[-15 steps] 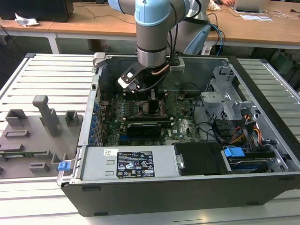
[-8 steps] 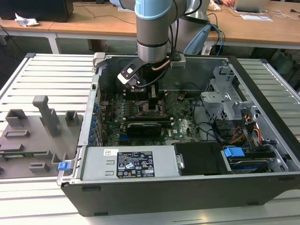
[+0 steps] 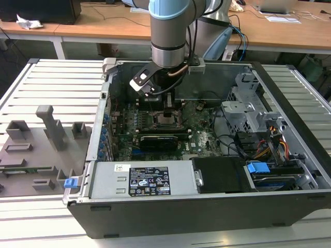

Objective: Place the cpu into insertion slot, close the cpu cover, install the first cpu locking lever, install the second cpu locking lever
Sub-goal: 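Place the cpu into insertion slot, then close the cpu cover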

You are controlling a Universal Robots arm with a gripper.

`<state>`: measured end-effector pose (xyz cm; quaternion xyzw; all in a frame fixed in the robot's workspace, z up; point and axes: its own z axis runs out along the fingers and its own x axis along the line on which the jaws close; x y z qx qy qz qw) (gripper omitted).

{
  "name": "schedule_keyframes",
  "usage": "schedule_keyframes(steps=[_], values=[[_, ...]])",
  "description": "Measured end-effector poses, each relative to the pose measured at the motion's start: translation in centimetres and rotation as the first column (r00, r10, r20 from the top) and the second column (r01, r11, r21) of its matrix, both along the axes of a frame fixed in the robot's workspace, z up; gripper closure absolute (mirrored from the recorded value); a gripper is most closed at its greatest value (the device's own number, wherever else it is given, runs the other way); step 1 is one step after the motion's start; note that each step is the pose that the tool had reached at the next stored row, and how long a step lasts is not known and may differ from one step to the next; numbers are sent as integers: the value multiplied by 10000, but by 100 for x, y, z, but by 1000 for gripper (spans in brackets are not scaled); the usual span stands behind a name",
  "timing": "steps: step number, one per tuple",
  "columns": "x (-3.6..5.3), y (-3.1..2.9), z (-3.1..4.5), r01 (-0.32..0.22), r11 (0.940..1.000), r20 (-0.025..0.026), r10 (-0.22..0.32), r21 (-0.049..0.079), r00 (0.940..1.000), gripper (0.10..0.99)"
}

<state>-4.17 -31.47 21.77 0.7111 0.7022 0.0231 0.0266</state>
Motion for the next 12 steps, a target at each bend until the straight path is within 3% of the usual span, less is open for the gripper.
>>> schedule_keyframes(steps=[9, 12], values=[[0, 0, 30, 1, 10000, -2, -1, -8, 10000, 980], [0, 0, 70, 1, 10000, -1, -1, -9, 10000, 980]])
